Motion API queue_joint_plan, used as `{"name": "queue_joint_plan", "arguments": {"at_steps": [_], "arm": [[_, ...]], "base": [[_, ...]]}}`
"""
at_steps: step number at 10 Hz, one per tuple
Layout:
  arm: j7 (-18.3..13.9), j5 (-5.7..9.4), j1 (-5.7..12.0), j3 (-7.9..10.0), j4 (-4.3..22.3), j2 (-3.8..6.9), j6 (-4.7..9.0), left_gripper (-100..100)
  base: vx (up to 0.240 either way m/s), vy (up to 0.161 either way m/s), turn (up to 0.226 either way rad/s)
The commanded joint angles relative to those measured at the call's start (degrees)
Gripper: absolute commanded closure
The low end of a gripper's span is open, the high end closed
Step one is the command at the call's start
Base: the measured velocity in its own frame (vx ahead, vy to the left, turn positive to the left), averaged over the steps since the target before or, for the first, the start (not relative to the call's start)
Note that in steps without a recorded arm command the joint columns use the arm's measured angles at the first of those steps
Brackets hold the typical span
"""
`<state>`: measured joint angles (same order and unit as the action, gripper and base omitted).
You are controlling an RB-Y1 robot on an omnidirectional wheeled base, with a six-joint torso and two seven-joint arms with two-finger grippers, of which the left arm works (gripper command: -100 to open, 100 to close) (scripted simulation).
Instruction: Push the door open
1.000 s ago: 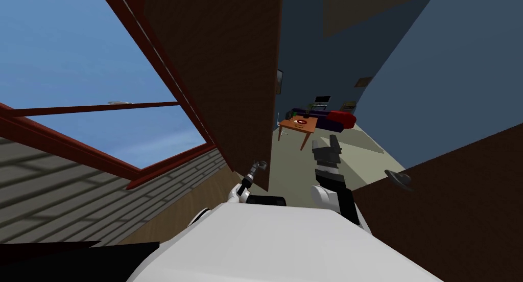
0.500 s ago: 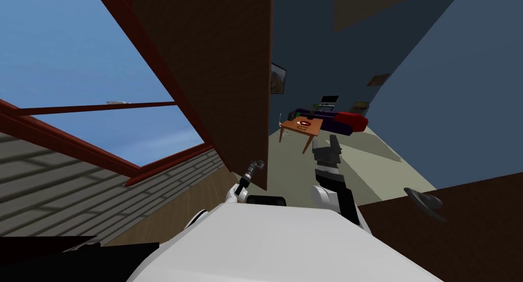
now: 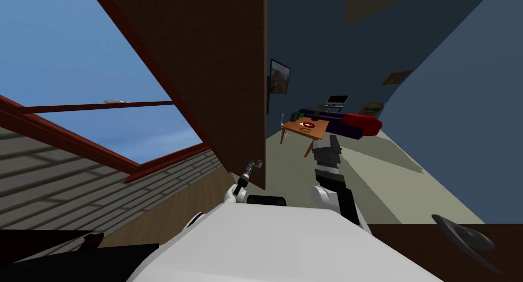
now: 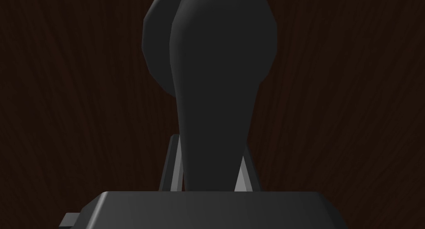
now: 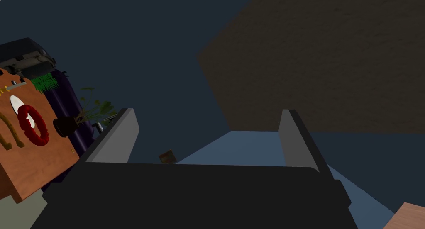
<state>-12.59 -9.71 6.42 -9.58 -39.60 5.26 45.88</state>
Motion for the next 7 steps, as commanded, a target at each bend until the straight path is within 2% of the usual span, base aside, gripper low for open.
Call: {"name": "queue_joint_plan", "arguments": {"at_steps": [1, 4, 5, 7], "arm": [[-0.19, 0.03, 0.06, 0.52, -0.45, 0.05, -0.06, 100], [-0.32, 0.03, -0.16, 1.47, -0.66, -0.02, -0.12, 100], [-0.25, 0.24, -0.13, 1.83, -0.56, 0.54, -0.23, 100], [0.36, 1.00, -0.05, 3.34, -0.43, 0.80, -0.34, 100]], "base": [[0.121, -0.134, 0.063], [0.104, -0.166, 0.081], [0.057, -0.058, 0.053], [0.164, -0.078, 0.053]]}}
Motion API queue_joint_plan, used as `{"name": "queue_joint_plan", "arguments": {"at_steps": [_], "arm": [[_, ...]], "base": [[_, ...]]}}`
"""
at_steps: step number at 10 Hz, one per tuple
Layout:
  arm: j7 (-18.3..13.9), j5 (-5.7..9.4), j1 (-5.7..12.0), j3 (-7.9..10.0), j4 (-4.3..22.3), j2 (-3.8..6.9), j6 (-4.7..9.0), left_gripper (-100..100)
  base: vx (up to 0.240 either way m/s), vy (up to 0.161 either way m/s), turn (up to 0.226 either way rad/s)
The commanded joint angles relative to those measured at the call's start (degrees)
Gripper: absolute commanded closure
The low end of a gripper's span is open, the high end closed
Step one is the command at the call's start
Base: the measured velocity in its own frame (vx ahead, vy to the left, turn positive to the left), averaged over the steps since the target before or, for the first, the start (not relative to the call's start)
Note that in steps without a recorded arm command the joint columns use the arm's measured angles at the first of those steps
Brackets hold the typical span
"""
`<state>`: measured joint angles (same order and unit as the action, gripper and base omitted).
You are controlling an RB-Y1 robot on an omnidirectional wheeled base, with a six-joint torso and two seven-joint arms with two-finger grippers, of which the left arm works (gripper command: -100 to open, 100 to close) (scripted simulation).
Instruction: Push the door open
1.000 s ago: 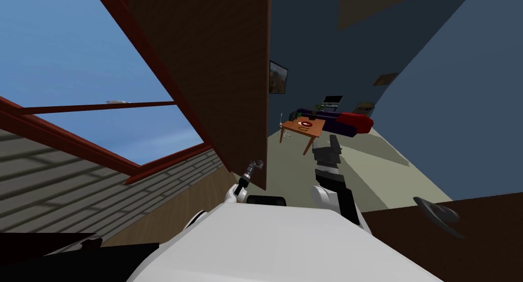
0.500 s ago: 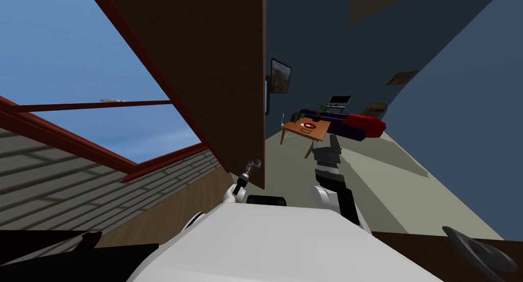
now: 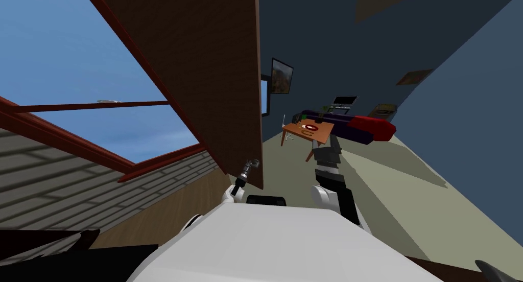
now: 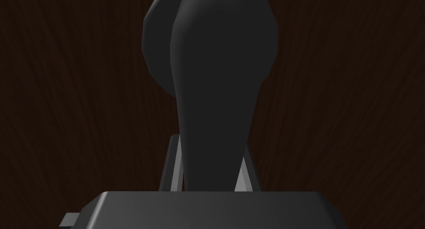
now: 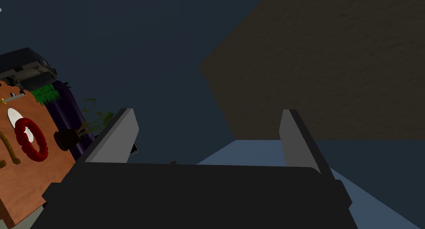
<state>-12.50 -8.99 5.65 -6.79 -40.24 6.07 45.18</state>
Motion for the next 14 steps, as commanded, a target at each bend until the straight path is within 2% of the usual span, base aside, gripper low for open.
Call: {"name": "queue_joint_plan", "arguments": {"at_steps": [1, 10, 11, 14], "arm": [[0.50, 0.53, 0.73, 1.01, 0.26, 0.00, 0.35, 100], [3.49, 3.68, 0.86, 6.98, 1.03, -0.10, 0.06, 100], [3.49, 3.68, 0.86, 6.98, 1.03, -0.10, 0.06, 100], [4.76, 5.02, 0.91, 9.52, 1.36, -0.29, -0.06, 100]], "base": [[0.185, -0.102, 0.035], [0.187, -0.126, 0.056], [0.132, -0.081, 0.043], [0.166, -0.121, 0.065]]}}
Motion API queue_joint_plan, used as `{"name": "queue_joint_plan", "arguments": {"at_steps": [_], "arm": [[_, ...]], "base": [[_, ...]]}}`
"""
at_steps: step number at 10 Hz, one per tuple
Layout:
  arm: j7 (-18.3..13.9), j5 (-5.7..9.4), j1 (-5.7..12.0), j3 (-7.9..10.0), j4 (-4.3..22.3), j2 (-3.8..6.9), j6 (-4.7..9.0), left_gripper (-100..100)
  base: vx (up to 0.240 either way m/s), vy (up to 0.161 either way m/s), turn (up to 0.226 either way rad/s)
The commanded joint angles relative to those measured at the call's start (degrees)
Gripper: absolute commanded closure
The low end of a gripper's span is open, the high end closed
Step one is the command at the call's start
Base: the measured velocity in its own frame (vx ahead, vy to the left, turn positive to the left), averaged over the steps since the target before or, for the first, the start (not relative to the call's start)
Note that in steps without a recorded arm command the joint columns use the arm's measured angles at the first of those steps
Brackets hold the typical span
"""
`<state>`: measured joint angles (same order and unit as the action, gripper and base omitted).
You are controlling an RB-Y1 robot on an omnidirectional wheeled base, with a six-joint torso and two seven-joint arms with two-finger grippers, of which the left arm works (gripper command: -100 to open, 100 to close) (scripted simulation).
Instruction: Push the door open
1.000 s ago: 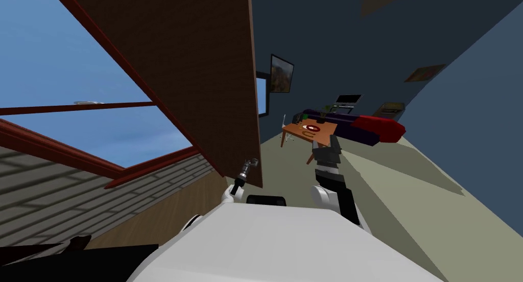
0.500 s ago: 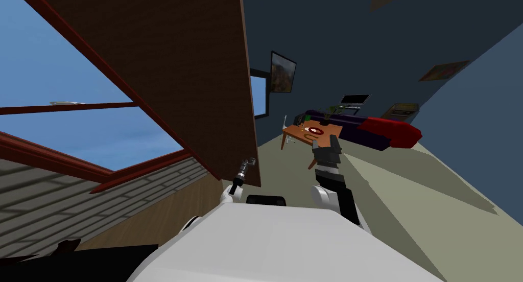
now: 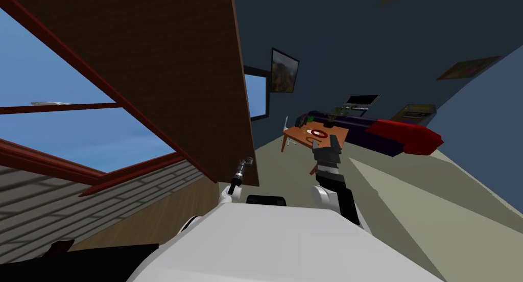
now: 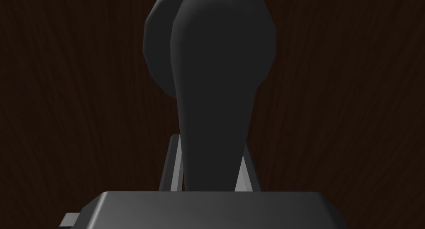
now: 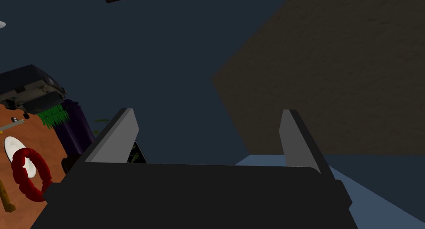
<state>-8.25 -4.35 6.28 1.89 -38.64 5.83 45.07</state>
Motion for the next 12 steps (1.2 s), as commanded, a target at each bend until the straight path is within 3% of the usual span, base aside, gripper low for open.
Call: {"name": "queue_joint_plan", "arguments": {"at_steps": [1, 9, 10, 12], "arm": [[0.85, 0.74, 0.30, 1.50, -0.15, -0.12, 0.02, 100], [2.79, 2.79, 0.38, 5.39, 0.36, -0.74, -0.16, 100], [2.64, 2.86, 0.22, 5.62, 0.72, -0.10, -0.08, 100], [3.16, 3.59, 0.29, 6.92, 0.84, 0.14, -0.03, 100]], "base": [[0.167, -0.122, 0.076], [0.161, -0.105, 0.055], [0.076, -0.029, 0.044], [0.147, -0.035, 0.055]]}}
